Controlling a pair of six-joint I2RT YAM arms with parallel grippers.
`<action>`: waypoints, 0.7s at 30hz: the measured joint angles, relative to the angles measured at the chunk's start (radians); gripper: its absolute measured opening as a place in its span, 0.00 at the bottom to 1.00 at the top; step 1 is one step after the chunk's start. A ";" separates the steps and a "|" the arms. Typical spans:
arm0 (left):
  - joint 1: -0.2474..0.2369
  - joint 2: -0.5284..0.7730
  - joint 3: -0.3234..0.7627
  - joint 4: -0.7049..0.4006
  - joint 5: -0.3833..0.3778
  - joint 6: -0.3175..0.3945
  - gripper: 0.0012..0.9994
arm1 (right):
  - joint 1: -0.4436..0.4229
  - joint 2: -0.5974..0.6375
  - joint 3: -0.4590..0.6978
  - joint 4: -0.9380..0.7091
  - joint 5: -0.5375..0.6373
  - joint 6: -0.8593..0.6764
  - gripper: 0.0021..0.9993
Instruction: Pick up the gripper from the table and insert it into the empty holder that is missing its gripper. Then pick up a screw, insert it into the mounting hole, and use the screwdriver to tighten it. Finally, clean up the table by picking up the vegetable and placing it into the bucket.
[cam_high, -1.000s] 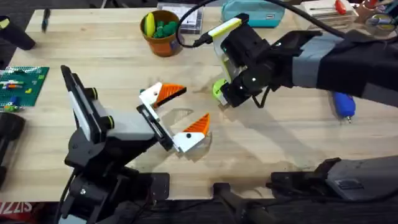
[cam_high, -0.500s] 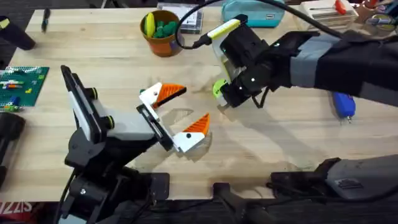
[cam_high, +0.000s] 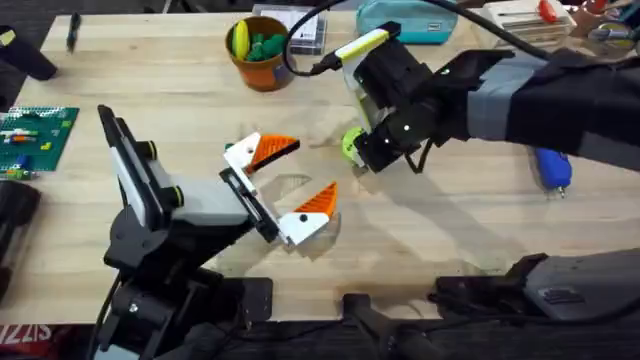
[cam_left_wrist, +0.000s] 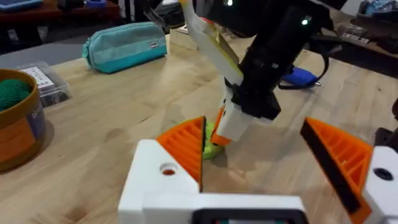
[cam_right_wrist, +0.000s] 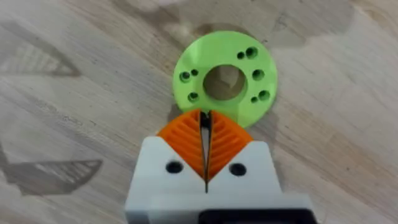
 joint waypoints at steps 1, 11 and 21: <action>0.000 0.000 0.000 0.000 0.000 0.000 0.99 | 0.000 0.000 0.001 -0.003 0.000 0.000 0.01; 0.000 0.000 0.000 0.000 0.000 0.000 0.99 | 0.000 -0.043 0.079 -0.094 -0.001 0.000 0.01; 0.000 0.000 0.000 0.000 0.000 0.000 0.99 | 0.000 -0.132 0.292 -0.255 0.000 0.000 0.01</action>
